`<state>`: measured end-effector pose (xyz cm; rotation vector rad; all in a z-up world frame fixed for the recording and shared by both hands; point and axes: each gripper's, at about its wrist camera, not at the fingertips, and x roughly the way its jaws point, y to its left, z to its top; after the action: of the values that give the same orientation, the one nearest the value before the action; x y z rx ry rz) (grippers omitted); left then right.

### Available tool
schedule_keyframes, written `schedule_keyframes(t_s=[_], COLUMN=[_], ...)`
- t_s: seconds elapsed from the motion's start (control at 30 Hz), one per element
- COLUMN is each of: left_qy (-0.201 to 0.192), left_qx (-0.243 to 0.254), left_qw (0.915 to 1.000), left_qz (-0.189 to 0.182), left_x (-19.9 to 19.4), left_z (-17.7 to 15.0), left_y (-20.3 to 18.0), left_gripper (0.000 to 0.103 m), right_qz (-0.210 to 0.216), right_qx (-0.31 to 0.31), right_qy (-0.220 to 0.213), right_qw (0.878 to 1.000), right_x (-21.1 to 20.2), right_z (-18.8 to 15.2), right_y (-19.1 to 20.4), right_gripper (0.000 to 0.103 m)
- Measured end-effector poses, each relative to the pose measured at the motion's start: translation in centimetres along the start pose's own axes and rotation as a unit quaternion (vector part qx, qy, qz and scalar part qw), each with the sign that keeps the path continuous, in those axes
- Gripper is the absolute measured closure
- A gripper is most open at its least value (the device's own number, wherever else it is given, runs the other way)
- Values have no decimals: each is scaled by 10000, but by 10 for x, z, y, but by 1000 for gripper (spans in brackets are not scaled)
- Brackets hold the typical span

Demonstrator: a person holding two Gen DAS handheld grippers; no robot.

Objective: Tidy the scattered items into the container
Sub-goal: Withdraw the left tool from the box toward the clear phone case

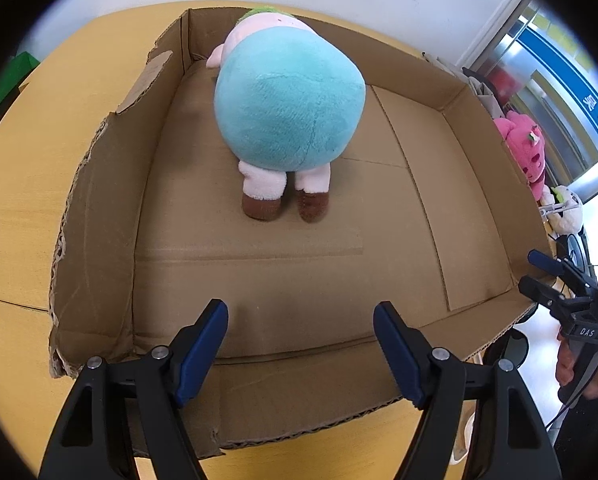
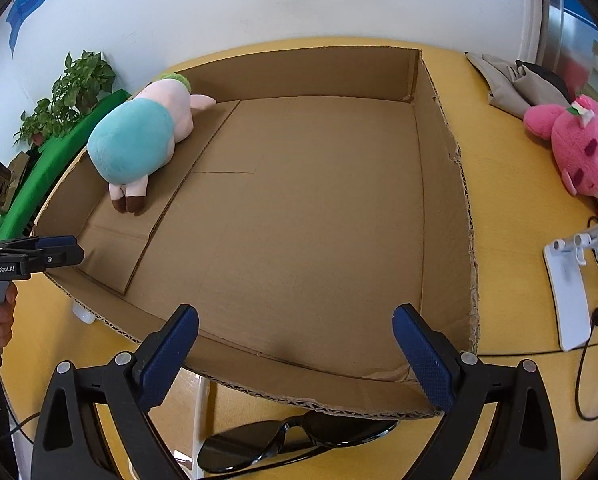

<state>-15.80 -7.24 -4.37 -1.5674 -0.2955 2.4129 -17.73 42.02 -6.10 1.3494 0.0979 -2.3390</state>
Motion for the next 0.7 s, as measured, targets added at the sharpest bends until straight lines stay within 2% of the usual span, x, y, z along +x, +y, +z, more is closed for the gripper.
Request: schedule_keyframes(t_s=[0.17,0.3,0.4,0.5,0.57,0.63,0.7], left_qy=[-330,-447,-557,-838,-1226,-1663,-1936], left_qx=[-165,-6,287,523,677,822,904], left_qw=[9989,9985,9979,9951,9899,9809,9742], left_qz=[-285,-310,-157,41,221,579,722], left_x=[-23,-38,-46,-56,-62,-69,-74], left_z=[7,15,12,0,-10,-25,-37], left_y=[-1,-19,-36,-55,-65,-76,-86], left_gripper=[28,26,26,26,26,26,25], right_qz=[301,388,362,112,-71,-205,-299], right_qx=[336,339,275,245,199,181,143], right_qy=[-90,-234,-247,-395,-568,-762,-954], right_qw=[9989,9984,9987,9989,9982,9967,9949], right_x=[-12,-20,-18,-23,-30,-38,-48], right_z=[3,6,5,-2,-6,-10,-14], right_y=[0,11,20,29,34,38,42], right_gripper=[2,0,0,0,0,0,0])
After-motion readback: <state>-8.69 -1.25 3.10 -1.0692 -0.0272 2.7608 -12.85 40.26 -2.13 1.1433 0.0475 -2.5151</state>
